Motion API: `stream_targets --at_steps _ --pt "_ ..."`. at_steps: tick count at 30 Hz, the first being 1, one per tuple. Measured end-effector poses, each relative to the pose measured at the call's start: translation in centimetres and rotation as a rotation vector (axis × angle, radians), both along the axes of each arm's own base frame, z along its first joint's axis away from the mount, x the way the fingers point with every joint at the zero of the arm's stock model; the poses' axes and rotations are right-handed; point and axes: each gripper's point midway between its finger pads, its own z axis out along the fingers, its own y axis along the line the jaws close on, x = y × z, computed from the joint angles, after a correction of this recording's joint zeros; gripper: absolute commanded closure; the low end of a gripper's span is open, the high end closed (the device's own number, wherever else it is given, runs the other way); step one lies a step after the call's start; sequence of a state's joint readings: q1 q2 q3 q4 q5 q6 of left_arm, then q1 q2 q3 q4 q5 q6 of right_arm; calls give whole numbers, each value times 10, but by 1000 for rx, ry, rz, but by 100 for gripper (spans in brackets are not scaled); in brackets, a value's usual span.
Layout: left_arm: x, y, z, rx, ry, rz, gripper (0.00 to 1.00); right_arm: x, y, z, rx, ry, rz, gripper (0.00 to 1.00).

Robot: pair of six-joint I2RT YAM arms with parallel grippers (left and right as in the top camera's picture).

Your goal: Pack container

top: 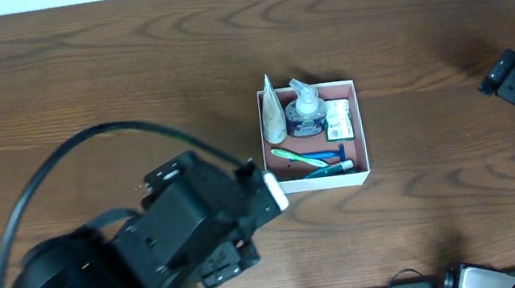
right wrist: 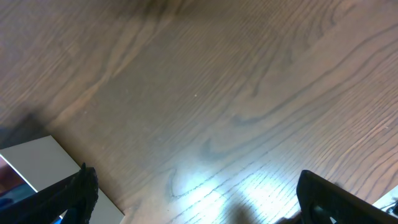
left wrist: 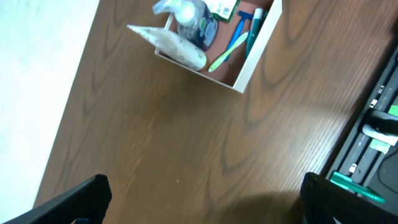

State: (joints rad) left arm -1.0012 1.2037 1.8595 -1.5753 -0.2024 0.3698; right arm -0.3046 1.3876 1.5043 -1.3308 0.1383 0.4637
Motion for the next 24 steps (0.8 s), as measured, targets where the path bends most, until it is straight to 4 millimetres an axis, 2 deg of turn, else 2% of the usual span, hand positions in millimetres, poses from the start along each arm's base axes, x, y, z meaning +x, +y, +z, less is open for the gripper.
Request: stream_targets --at_steps 4,10,16,19,24 --pt "-8 12 1 -5 9 16 2 0 0 0 0 0 0 1" --pt "-9 14 1 -52 32 86 2 0 0 0 0 0 0 1" --pt "-8 23 -18 -40 81 175 2 0 0 0 0 0 0 1" --pt "2 33 -32 -69 79 269 2 0 0 0 0 0 0 1" --pt "35 54 -46 -238 -34 458 2 0 0 0 0 -1 0 1"
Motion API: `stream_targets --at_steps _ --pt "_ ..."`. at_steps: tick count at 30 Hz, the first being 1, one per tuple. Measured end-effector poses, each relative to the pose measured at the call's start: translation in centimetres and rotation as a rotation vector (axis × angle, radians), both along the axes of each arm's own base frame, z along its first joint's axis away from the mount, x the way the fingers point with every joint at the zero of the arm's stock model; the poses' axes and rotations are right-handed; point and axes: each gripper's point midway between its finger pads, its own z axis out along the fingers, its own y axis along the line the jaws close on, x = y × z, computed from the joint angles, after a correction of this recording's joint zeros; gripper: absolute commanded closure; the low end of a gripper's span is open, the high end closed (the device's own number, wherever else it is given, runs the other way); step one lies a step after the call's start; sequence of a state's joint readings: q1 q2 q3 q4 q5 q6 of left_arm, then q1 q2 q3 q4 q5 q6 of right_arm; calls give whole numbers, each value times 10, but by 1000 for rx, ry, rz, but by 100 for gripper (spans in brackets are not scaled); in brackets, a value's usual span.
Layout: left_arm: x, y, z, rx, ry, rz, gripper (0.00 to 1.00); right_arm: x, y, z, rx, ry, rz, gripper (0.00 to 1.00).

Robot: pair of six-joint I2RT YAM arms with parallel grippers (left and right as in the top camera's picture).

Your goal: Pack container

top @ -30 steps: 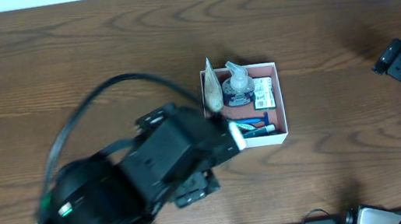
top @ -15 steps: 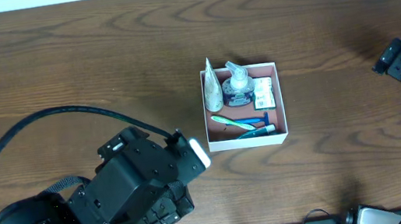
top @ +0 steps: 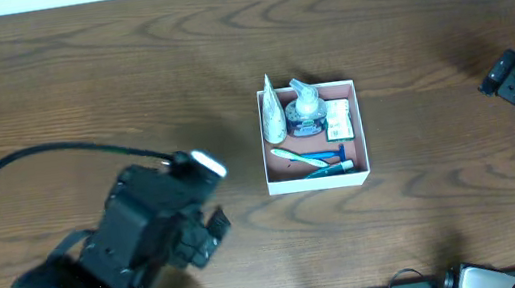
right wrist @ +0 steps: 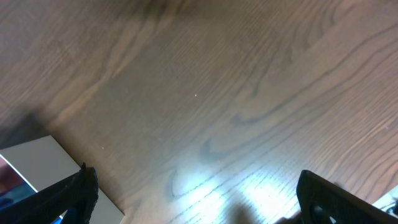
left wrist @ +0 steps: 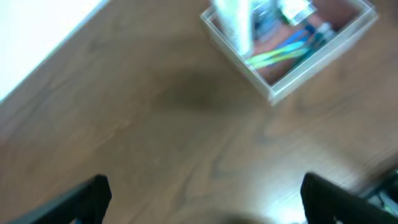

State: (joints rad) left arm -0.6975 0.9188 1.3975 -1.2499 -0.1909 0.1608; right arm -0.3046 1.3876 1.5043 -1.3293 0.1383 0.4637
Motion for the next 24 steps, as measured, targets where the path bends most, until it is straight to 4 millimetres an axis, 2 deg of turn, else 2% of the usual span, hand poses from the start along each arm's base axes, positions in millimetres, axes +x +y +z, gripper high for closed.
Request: stream_targets --at_steps 6,12,18,24 --pt "31 27 -8 -159 -222 187 2 0 0 0 1 1 0 1" --pt "51 51 -28 -253 -393 310 2 0 0 0 1 1 0 1" --pt "58 62 -51 -342 -537 342 2 0 0 0 1 1 0 1" --pt "57 67 -73 -405 -653 331 2 0 0 0 1 1 0 1"
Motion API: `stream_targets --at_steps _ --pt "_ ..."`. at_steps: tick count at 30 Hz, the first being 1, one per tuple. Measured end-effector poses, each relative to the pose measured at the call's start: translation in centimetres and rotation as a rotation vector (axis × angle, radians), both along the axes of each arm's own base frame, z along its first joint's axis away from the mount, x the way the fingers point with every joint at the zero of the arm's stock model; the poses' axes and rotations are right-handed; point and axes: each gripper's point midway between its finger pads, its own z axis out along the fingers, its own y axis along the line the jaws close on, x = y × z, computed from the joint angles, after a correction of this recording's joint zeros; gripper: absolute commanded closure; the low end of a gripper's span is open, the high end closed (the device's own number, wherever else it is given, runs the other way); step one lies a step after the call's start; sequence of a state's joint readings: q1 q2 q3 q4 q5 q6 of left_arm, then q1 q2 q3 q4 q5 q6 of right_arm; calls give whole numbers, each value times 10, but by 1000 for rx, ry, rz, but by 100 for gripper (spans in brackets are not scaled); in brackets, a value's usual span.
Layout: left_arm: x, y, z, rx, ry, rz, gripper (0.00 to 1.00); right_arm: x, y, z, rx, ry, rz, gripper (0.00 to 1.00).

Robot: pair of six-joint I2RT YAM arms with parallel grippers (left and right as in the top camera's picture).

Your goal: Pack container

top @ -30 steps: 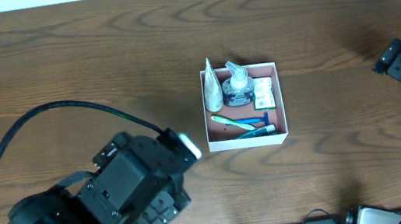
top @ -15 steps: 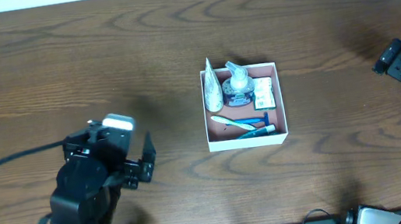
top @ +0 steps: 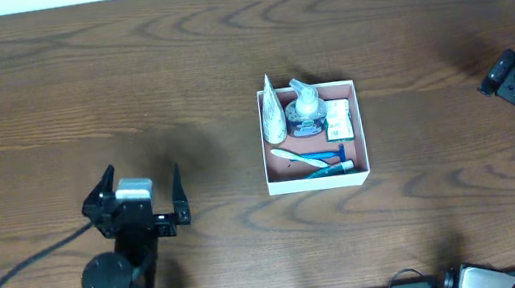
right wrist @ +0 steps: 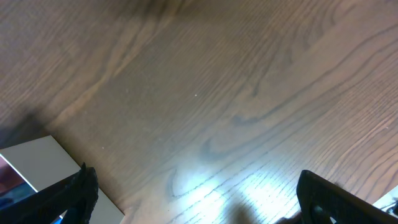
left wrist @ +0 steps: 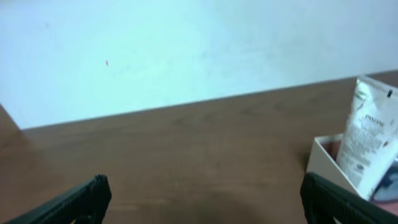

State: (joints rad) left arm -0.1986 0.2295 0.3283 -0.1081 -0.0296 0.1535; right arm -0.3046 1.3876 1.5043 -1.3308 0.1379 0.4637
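The white container (top: 320,183) with a pink floor stands mid-table. In it are a white tube (top: 272,110), a pump bottle (top: 305,109), a small packet (top: 337,116) and toothbrushes (top: 302,158). My left gripper (top: 141,189) is open and empty, well left of the box, near the front edge. In the left wrist view the gripper (left wrist: 202,205) looks level across the table, with the box corner (left wrist: 323,160) and tube (left wrist: 370,143) at right. My right gripper (top: 509,76) is at the far right edge, open (right wrist: 199,199) over bare wood, with the box corner (right wrist: 31,165) at left.
Dark wooden table (top: 126,72) all around the box. A pale wall (left wrist: 186,43) rises behind the table's far edge. A black rail runs along the front edge.
My left arm has drawn back and folded down. Its gripper has gone from left of the box to lower and further left, now facing the back wall. The right arm is unchanged.
The left gripper was open and empty right beside the box's front left corner, looking down at it. Then it was further left, the box smaller in its view. Now it sits low at the front left. The box contents and right arm stayed the same.
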Motion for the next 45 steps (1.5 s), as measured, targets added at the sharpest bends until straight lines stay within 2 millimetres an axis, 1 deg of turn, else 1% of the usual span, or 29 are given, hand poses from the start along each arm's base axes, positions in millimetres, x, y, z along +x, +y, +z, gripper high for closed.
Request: stream_targets --at_steps 3,10,15,17,19,23,26,29,37,39,45 --pt "0 2 -9 -10 -41 0 2 0 0 0 0 0 0 1" --pt "0 14 -19 -21 -131 34 2 0 0 0 0 0 0 1" --pt "1 20 -35 -20 -132 55 2 0 0 0 0 0 0 1" --pt "1 21 -38 -20 -132 59 2 0 0 0 0 0 0 1" --pt "2 21 -38 -21 -149 60 2 0 0 0 0 0 0 1" --pt "2 20 -29 -26 -213 57 2 0 0 0 0 0 0 1" --pt "2 21 -27 -26 -222 57 2 0 0 0 0 0 0 1" --pt "3 24 -35 -22 -189 68 2 0 0 0 0 0 0 1" --pt "3 28 -80 -9 -8 87 2 0 0 0 0 -1 0 1" --pt "2 28 -83 -8 8 89 2 0 0 0 0 0 0 1" --pt "2 29 -82 -8 9 92 2 0 0 0 0 0 0 1"
